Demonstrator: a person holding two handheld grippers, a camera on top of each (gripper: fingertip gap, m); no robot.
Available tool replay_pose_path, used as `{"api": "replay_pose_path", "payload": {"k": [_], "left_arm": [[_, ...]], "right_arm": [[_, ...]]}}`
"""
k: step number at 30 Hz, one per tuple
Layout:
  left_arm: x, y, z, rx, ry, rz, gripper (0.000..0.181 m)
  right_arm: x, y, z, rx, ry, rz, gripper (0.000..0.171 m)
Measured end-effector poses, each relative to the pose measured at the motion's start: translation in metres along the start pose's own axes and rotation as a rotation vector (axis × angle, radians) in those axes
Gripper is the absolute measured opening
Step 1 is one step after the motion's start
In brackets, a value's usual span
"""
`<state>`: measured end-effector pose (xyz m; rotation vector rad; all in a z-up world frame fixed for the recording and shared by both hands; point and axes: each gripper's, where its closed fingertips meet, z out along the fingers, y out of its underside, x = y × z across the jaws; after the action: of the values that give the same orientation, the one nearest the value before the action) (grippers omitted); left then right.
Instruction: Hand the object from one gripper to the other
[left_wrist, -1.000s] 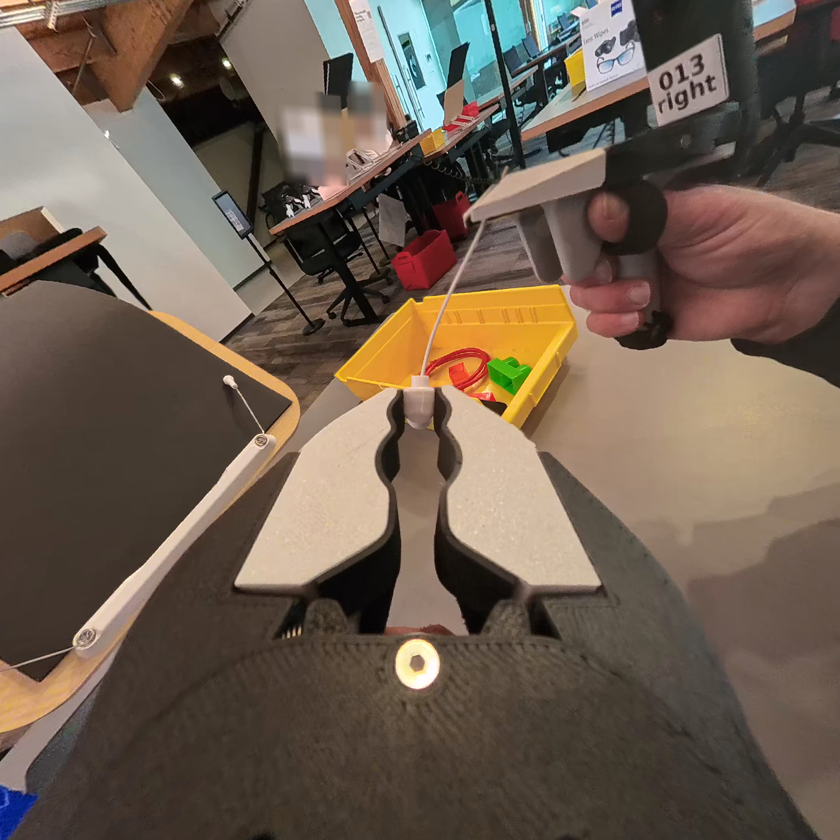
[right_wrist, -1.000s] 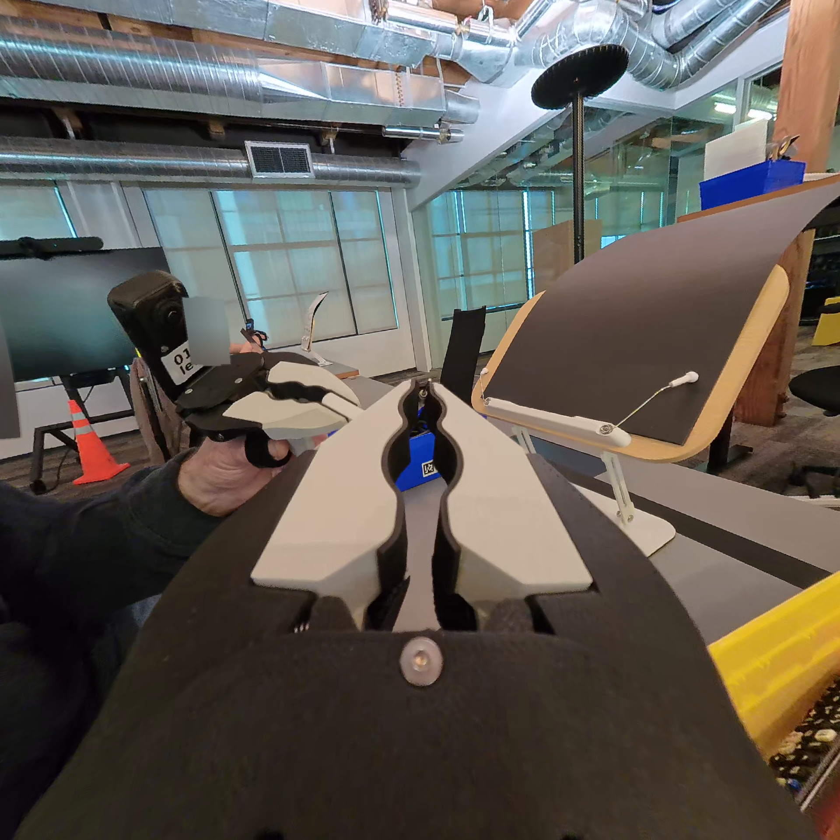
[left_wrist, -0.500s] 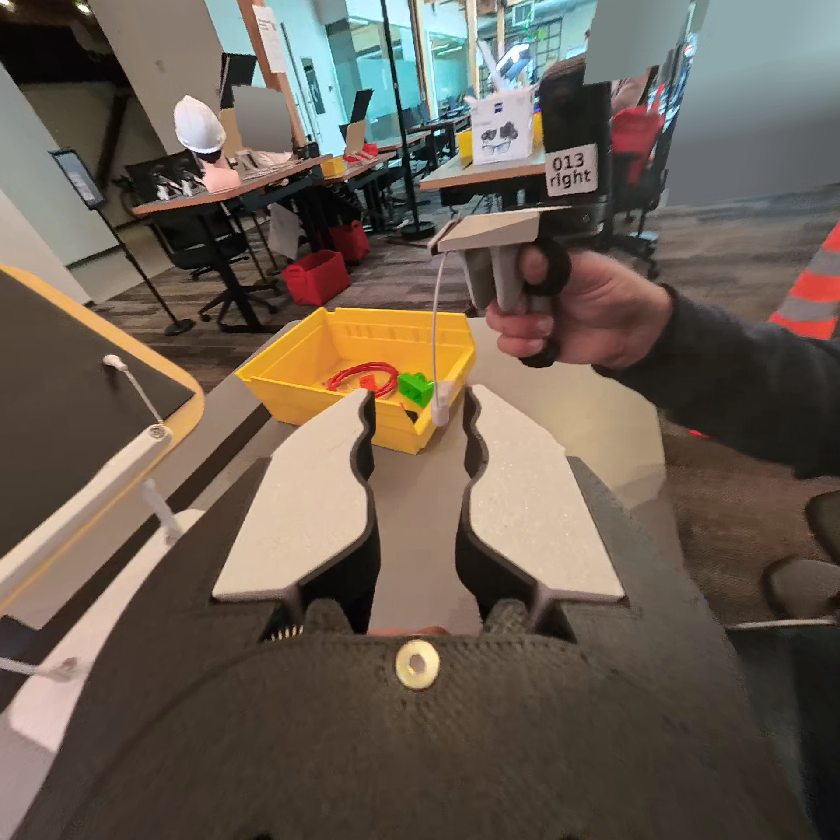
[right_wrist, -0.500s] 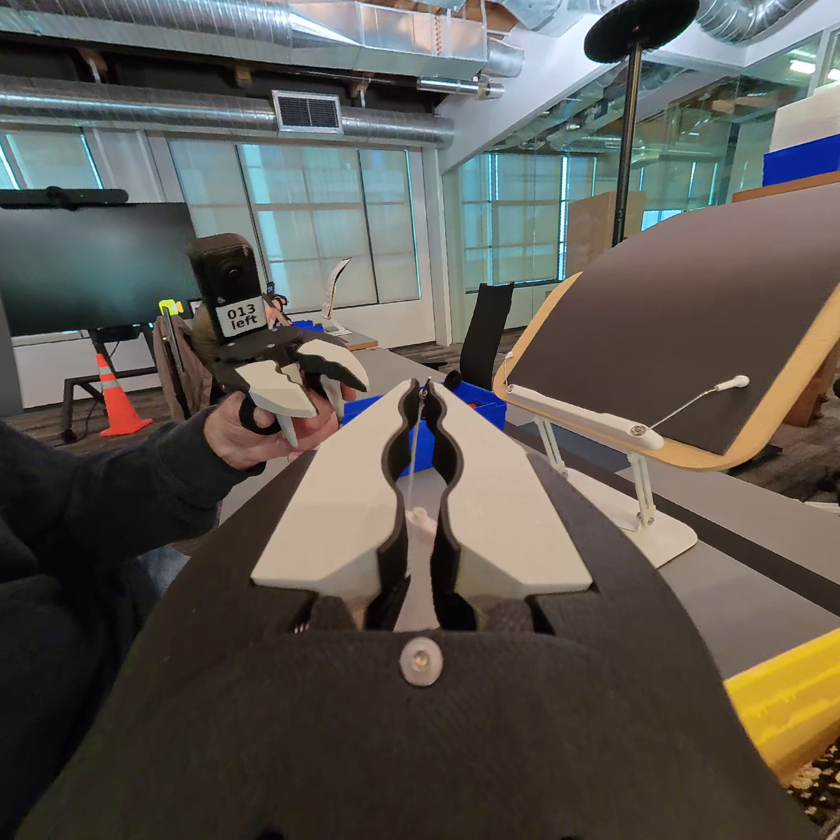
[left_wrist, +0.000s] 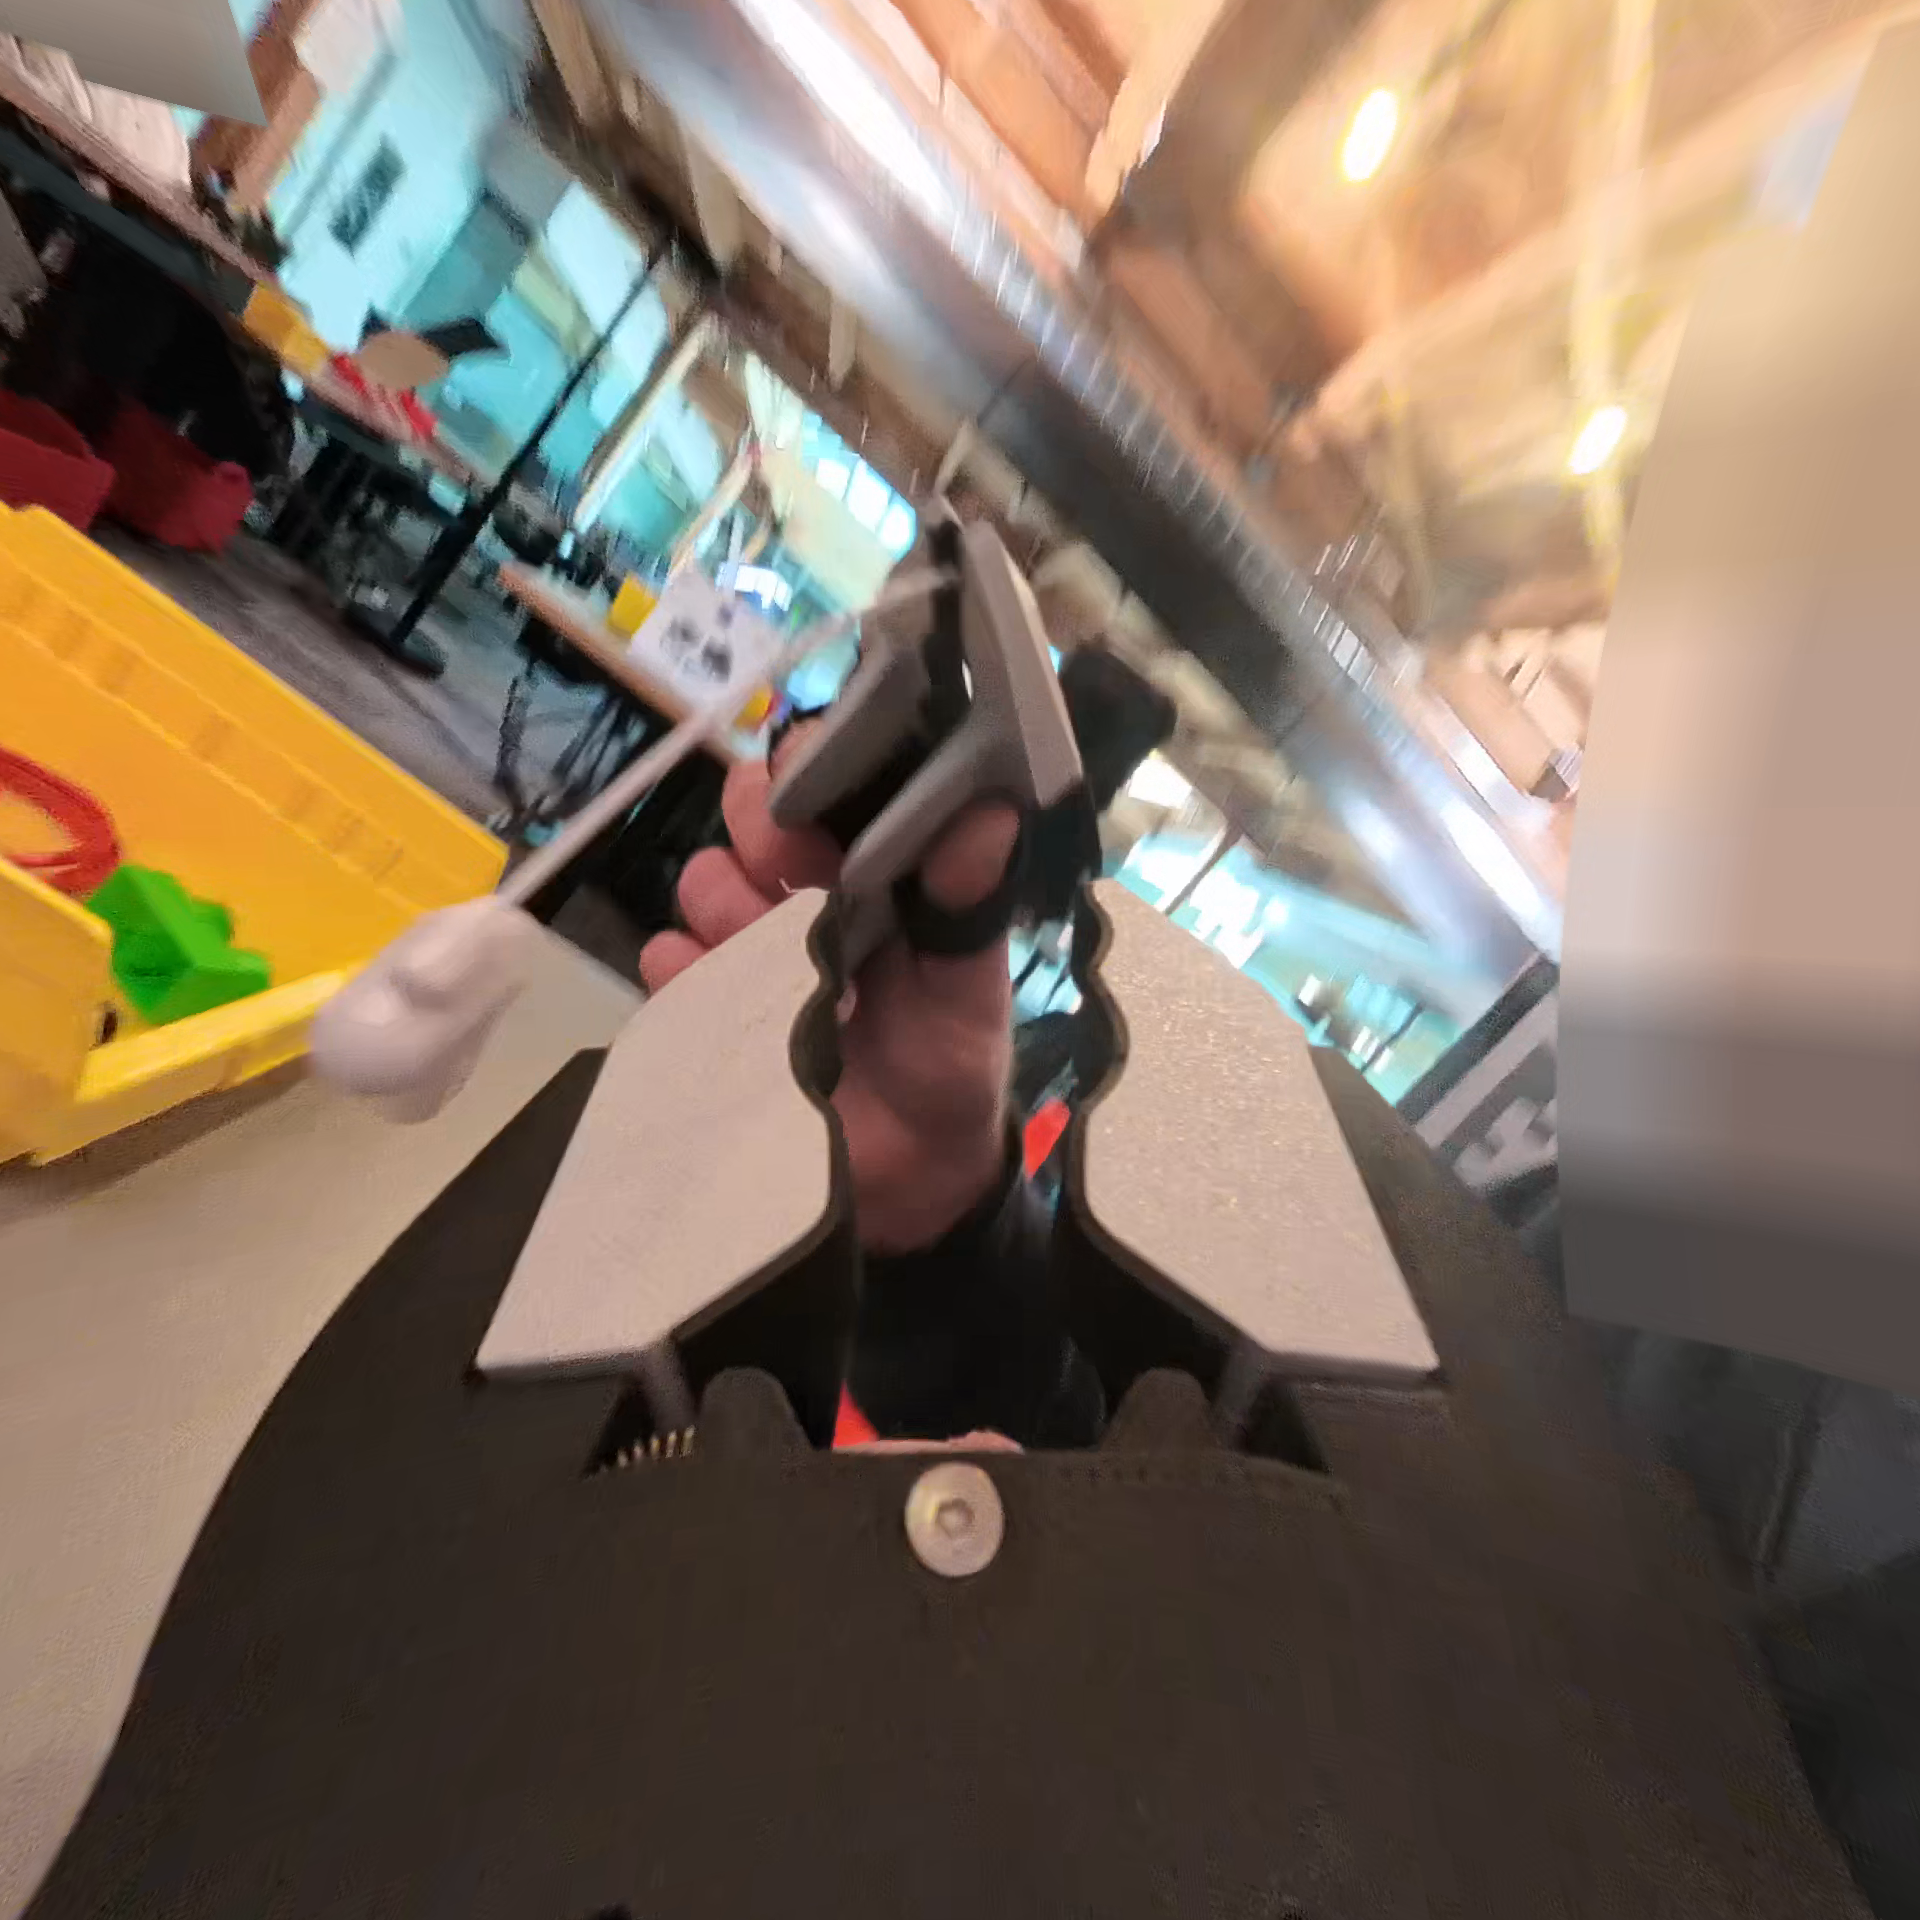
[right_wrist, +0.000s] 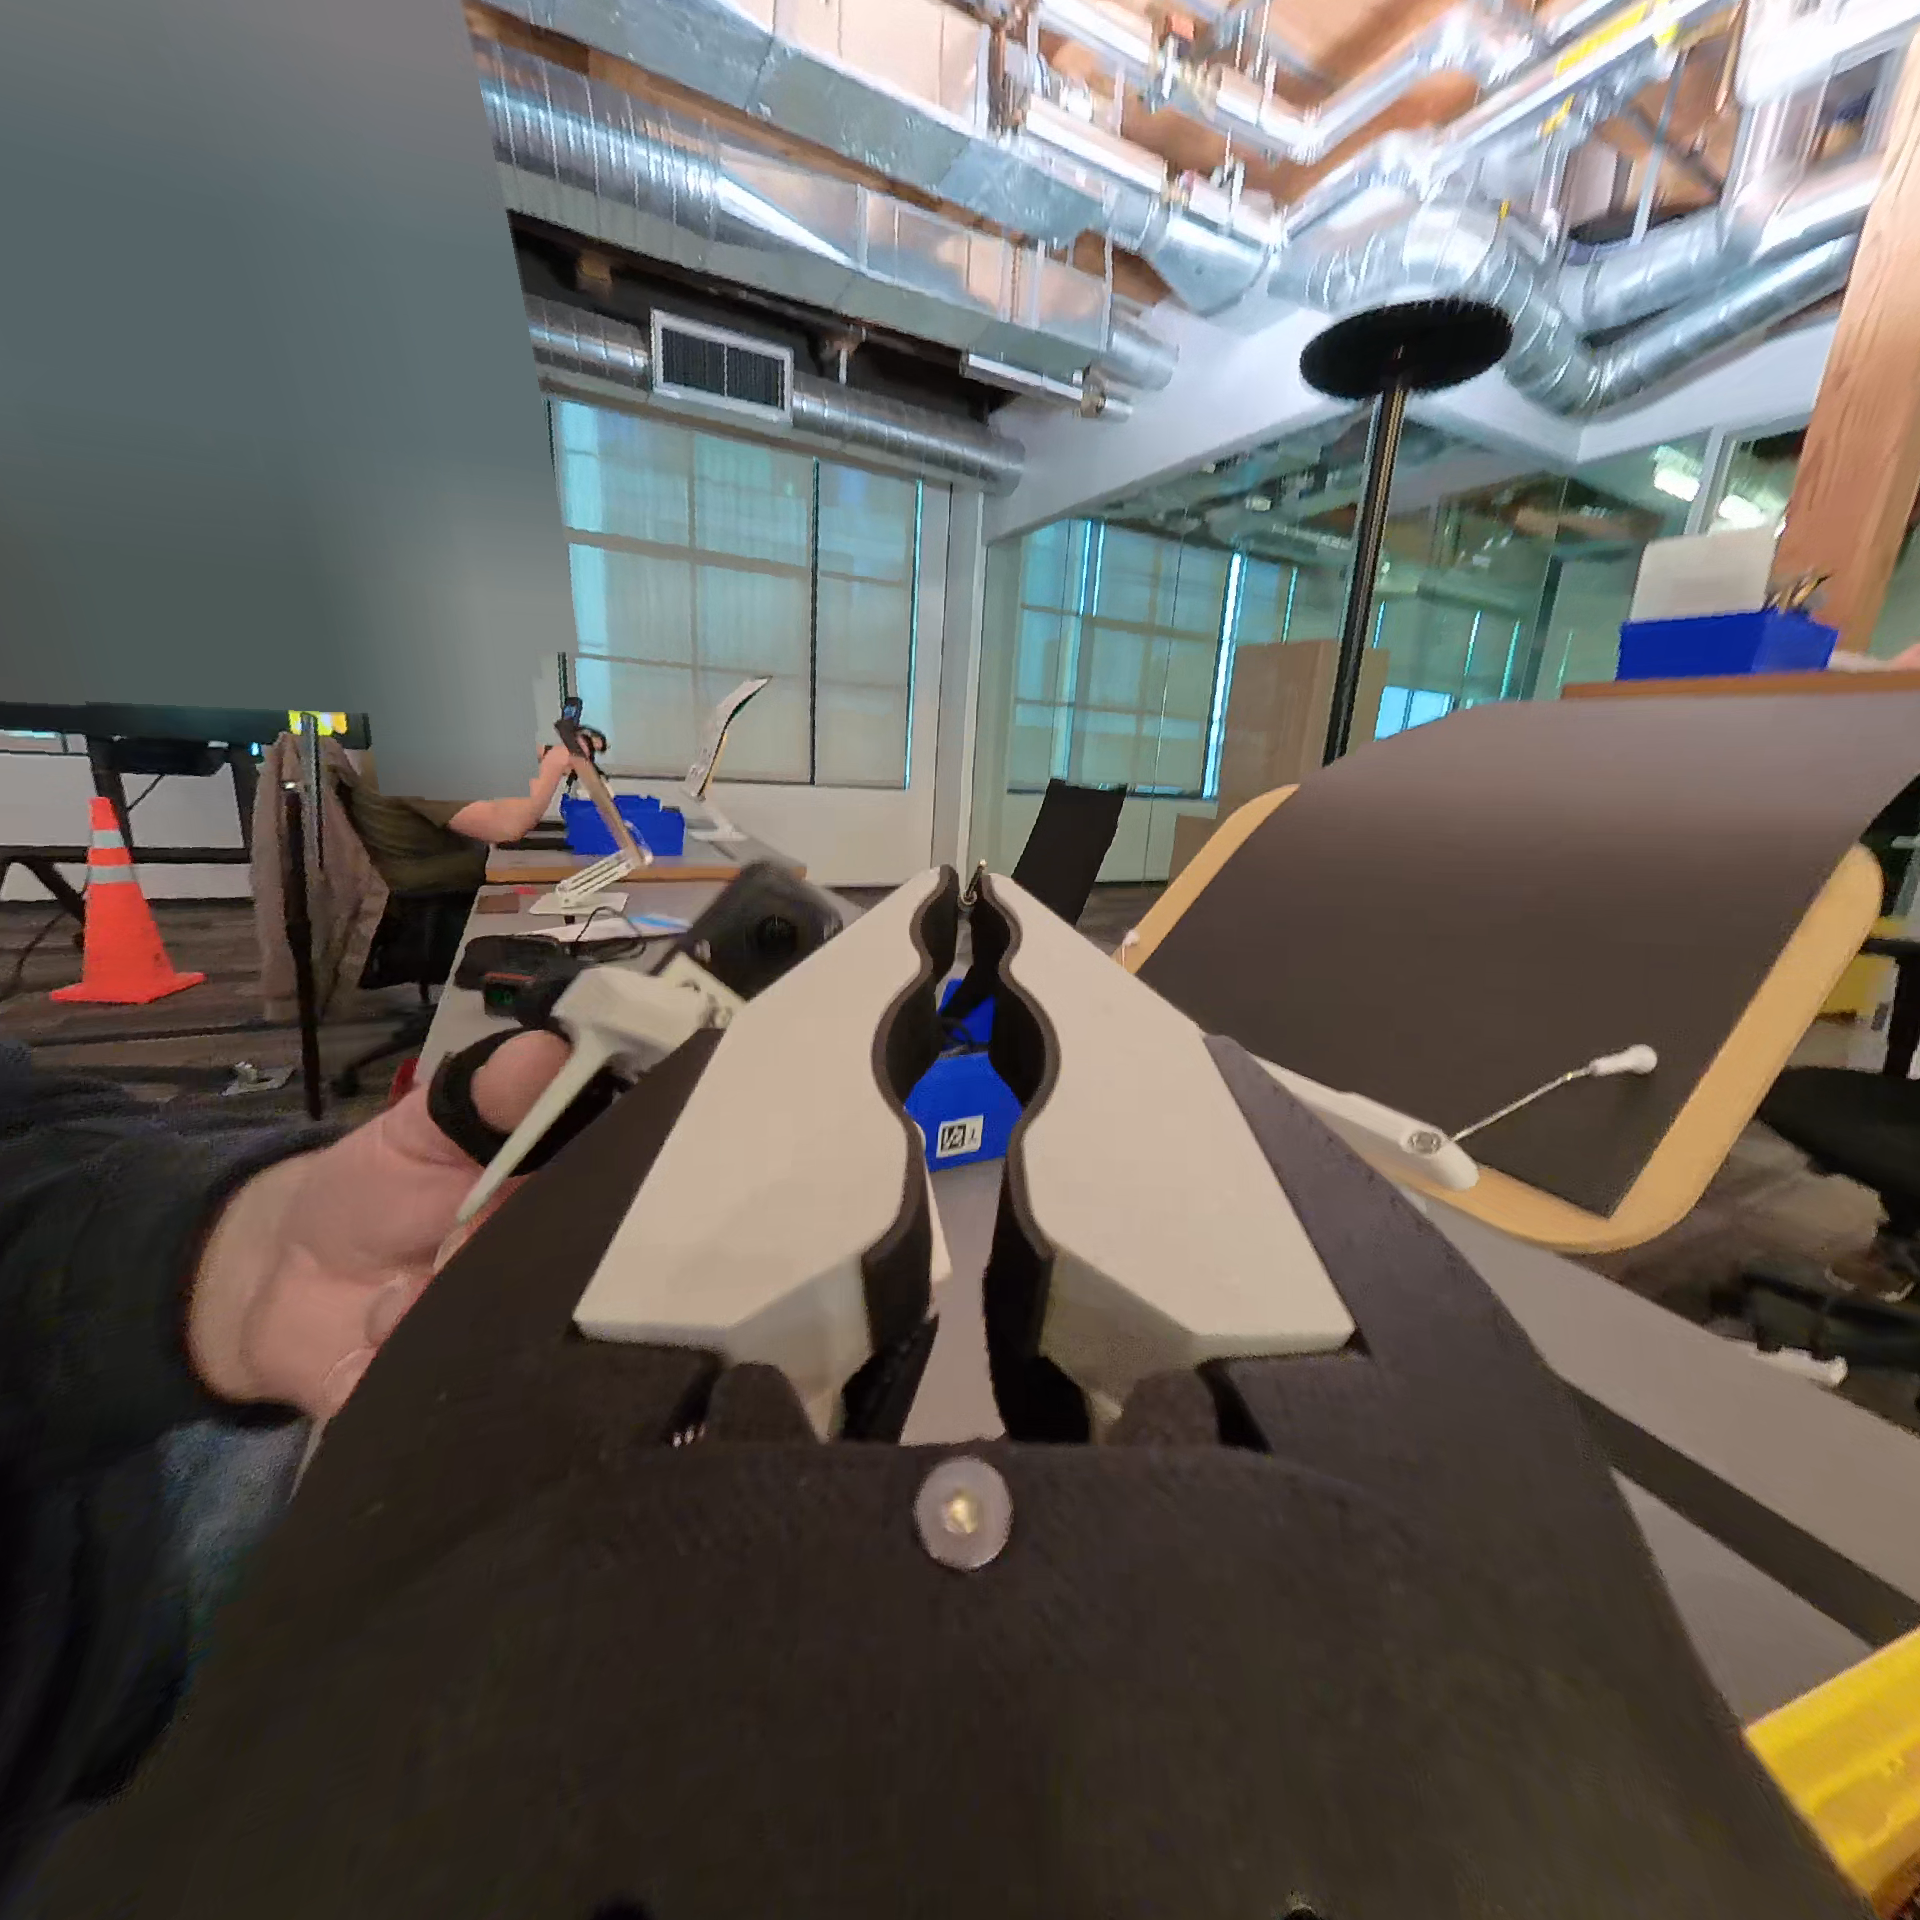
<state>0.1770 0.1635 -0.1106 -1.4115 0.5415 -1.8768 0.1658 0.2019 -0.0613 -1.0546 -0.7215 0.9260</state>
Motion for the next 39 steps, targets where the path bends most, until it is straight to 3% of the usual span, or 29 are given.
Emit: {"api": "replay_pose_path", "payload": {"k": [8,10,14,18,27,28,30,35,39], "left_arm": [[-0.001,-0.046,-0.009,0.436,0.103,-0.123,0.035],[-0.005,-0.052,-0.008,0.468,0.085,-0.128,0.031],[-0.004,-0.056,-0.009,0.493,0.087,-0.117,0.003],[-0.007,-0.056,-0.011,0.469,0.057,-0.082,0.001],[-0.021,-0.048,-0.010,0.231,-0.146,0.141,0.001],[-0.023,-0.046,-0.010,0.186,-0.168,0.168,0.001],[-0.028,-0.042,-0.012,0.072,-0.233,0.263,0.001],[-0.043,-0.039,-0.029,-0.239,-0.446,0.591,0.001],[-0.065,-0.028,-0.045,-0.617,-0.630,0.942,0.001]], "right_arm": [[-0.010,0.000,0.002,0.132,0.026,0.014,0.000],[-0.010,0.006,0.005,0.134,0.049,0.013,0.000],[-0.010,0.011,0.007,0.153,0.066,0.033,0.000],[-0.010,0.015,0.007,0.156,0.066,0.052,0.000],[-0.004,0.034,0.000,0.126,0.053,0.131,0.001],[-0.003,0.037,-0.001,0.112,0.054,0.146,0.012],[-0.001,0.043,-0.007,0.070,0.051,0.163,0.024],[0.008,0.043,-0.027,-0.033,0.058,0.138,0.027],[0.002,0.047,-0.023,-0.124,0.015,0.094,0.026]]}}
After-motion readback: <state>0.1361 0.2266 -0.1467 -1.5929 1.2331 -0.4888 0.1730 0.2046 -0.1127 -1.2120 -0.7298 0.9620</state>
